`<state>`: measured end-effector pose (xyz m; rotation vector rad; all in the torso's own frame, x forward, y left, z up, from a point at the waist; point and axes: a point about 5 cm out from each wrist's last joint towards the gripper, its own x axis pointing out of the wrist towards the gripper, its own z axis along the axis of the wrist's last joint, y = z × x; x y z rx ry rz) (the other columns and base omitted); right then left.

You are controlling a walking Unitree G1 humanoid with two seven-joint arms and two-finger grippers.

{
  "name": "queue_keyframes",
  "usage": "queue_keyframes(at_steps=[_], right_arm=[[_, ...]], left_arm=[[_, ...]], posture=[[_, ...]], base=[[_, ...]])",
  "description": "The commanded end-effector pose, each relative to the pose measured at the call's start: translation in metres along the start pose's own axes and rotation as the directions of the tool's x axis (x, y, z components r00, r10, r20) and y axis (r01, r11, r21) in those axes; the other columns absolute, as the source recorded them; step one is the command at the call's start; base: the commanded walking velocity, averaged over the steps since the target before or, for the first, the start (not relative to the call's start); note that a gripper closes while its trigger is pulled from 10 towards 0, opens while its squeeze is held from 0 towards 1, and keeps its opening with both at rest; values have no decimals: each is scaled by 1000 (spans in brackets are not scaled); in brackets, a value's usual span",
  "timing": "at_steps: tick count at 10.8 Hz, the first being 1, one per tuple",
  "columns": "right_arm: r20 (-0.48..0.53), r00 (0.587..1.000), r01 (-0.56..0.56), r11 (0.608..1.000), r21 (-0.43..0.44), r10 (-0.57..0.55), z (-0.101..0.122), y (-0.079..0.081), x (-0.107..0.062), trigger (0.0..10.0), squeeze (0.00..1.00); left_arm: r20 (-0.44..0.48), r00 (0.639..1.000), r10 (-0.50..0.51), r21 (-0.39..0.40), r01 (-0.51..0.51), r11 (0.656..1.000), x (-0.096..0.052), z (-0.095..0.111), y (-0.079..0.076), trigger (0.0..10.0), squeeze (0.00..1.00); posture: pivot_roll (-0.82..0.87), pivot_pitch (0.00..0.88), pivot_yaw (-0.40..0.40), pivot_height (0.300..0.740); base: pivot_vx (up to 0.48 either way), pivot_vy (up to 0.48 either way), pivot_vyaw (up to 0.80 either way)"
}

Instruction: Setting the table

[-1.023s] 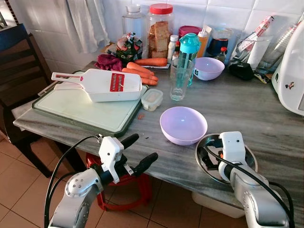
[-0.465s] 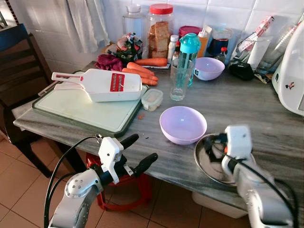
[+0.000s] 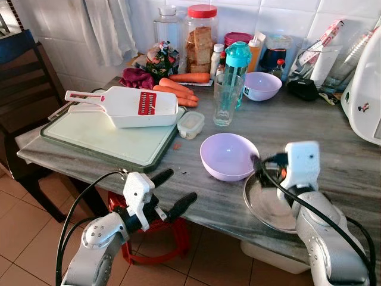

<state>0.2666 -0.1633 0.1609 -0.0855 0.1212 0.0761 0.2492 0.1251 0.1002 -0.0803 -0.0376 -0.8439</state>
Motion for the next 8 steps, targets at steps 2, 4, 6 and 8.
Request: queue_keyframes(at_steps=[2, 4, 6, 8], right_arm=[[39, 999, -7, 1000, -16, 7, 4, 3, -3, 10000, 537], [111, 994, -3, 1000, -26, 6, 4, 5, -5, 10000, 529], [148, 989, 35, 999, -40, -28, 0, 0, -8, 10000, 376], [179, 983, 44, 999, -25, -39, -3, -2, -11, 10000, 282]], left_arm=[[36, 998, 51, 22, -52, 998, -1, 7, 4, 10000, 0], [58, 981, 187, 76, -191, 979, 0, 13, 12, 10000, 0], [60, 932, 358, 136, -363, 922, 0, 12, 18, 10000, 0], [76, 891, 448, 217, -454, 864, 0, 12, 18, 10000, 0]], posture=[[-10, 0, -10, 740], [-10, 0, -11, 740], [-11, 0, -10, 740], [-17, 0, -7, 740]], base=[[0, 0, 0], [0, 0, 0], [0, 0, -225], [0, 0, -800]])
